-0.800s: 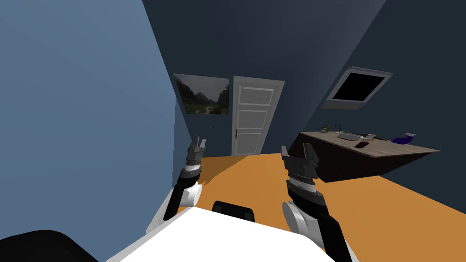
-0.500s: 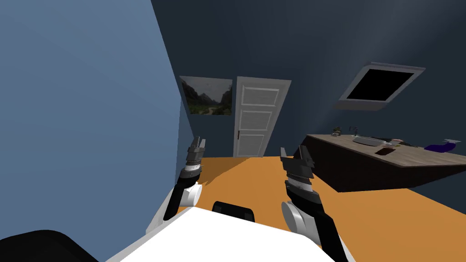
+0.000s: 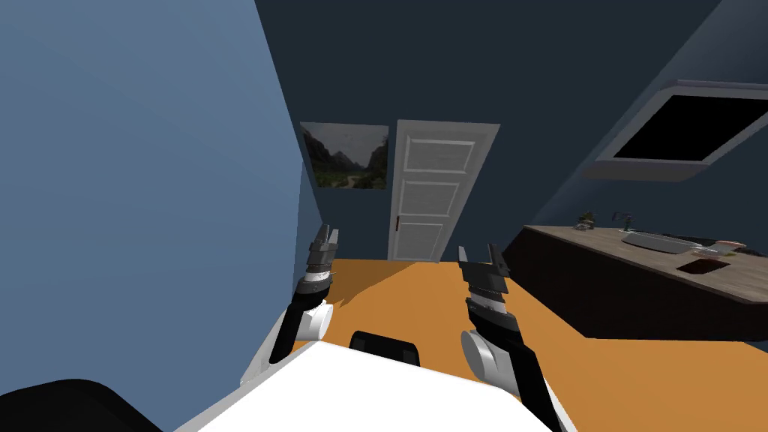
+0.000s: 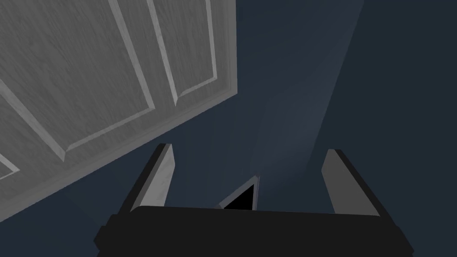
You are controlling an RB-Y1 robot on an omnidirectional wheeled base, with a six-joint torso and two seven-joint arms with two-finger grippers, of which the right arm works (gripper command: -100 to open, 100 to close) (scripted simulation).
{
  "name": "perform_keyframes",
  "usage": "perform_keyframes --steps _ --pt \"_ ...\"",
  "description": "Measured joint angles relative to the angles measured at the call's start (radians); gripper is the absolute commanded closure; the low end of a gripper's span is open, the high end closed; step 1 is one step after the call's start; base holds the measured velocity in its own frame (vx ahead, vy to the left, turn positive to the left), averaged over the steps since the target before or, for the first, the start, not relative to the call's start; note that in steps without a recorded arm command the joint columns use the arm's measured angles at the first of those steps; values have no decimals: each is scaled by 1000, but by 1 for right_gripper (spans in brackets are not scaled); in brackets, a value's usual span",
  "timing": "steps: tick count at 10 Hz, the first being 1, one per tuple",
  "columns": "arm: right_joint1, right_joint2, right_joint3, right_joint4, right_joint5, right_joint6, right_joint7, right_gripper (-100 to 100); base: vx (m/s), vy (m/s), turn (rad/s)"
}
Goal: Pull the door open
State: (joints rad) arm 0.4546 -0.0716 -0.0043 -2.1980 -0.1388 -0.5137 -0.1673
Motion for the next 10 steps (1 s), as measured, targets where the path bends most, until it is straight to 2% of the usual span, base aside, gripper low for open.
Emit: perform_keyframes --steps 3,8,10 --pt "-9 -4 -1 55 -25 -15 -47 -100 84 2 130" --pt "-44 -13 -14 168 -78 -35 -137 -100 98 -10 148" --pt "-56 -16 -16 228 -98 -57 -178 -100 88 -8 177"
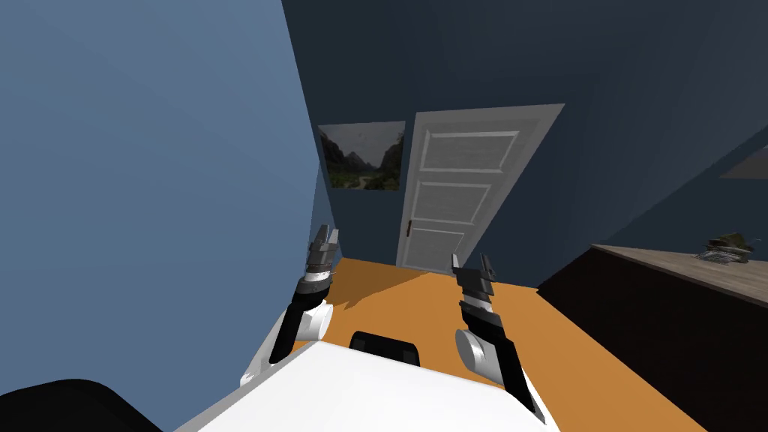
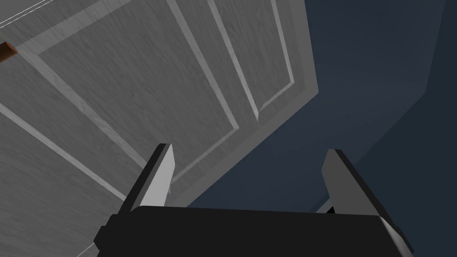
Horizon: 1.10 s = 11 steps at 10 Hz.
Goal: Pull the door open
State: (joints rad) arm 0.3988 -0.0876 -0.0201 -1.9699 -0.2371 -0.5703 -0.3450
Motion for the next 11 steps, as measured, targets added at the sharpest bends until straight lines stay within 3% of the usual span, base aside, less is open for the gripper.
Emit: perform_keyframes --steps 7,8,11 --pt "-34 -14 -20 167 -88 -36 -154 -100 102 -21 168" --pt "-46 -18 -21 211 -100 -52 -179 -100 97 -19 163" --pt "-68 -22 -32 288 -140 -66 -246 -100 82 -26 174"
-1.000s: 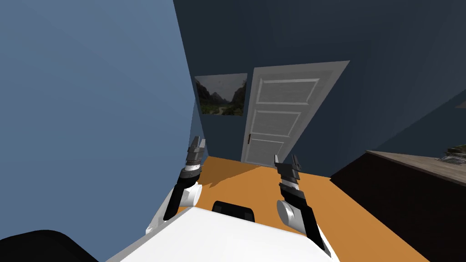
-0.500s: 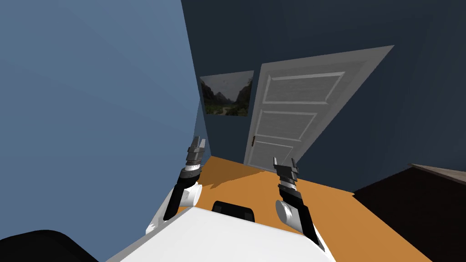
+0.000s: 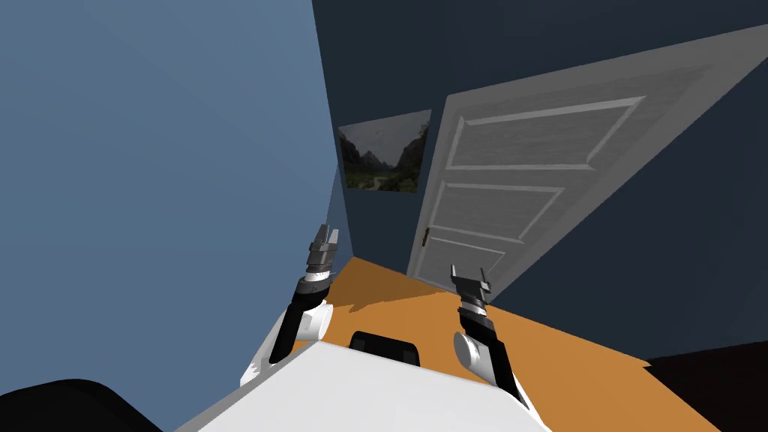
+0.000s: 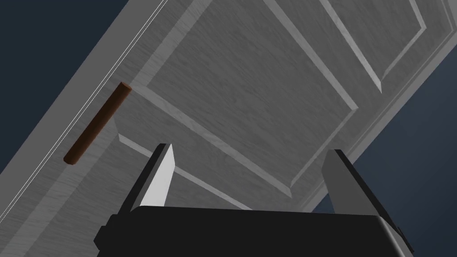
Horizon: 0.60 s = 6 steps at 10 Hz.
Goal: Pull the door open
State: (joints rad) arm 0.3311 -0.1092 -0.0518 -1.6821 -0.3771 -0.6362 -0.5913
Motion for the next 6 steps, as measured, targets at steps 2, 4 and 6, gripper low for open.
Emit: perform_keyframes --steps 2,4,6 --pt "-9 -2 -4 48 -26 -10 -45 -100 110 -37 171" --pt "-23 -10 -8 123 -51 -42 -99 -100 89 -36 185" --pt "-27 -13 -16 157 -79 -40 -143 -100 96 -41 167"
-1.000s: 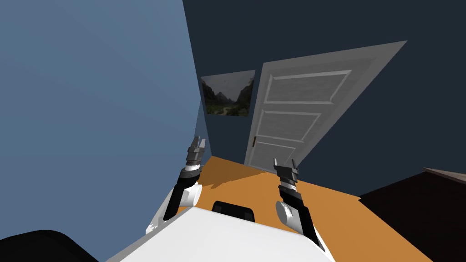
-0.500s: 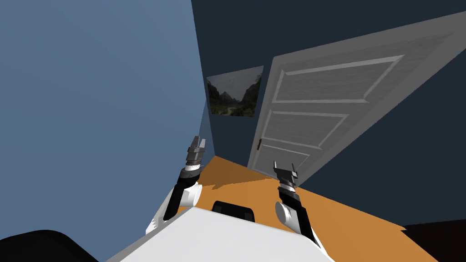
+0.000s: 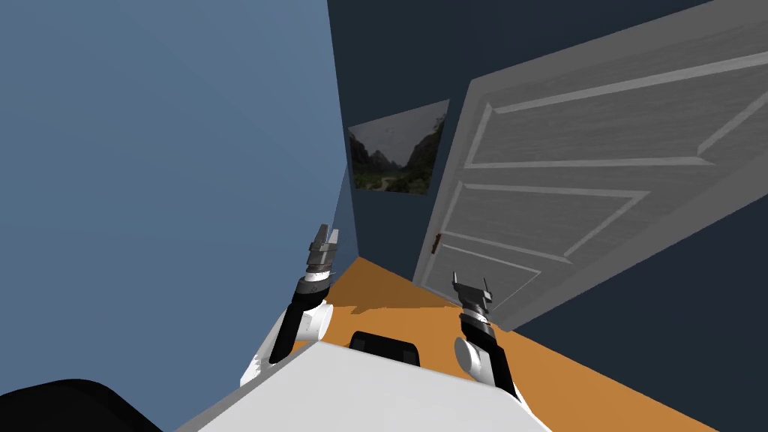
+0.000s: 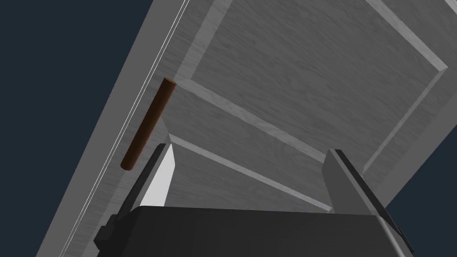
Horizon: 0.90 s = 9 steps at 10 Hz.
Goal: Pull the door open
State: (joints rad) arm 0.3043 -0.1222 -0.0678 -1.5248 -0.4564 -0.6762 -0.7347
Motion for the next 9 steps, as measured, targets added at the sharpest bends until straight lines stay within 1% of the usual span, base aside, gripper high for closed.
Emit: perform_keyframes --steps 1,2,4,5,8,9 --pt "-9 0 0 37 -11 -13 -24 -100 97 -55 163" --pt "-9 1 -2 56 -23 -20 -46 -100 85 -36 193" --pt "-24 -2 -8 111 -49 -31 -89 -100 97 -44 173" --pt "-38 -5 -11 149 -61 -41 -113 -100 75 -59 159" --pt "-38 -9 -17 204 -97 -55 -178 -100 81 -47 167" --pt "-46 -8 -20 230 -109 -60 -197 -100 91 -53 132"
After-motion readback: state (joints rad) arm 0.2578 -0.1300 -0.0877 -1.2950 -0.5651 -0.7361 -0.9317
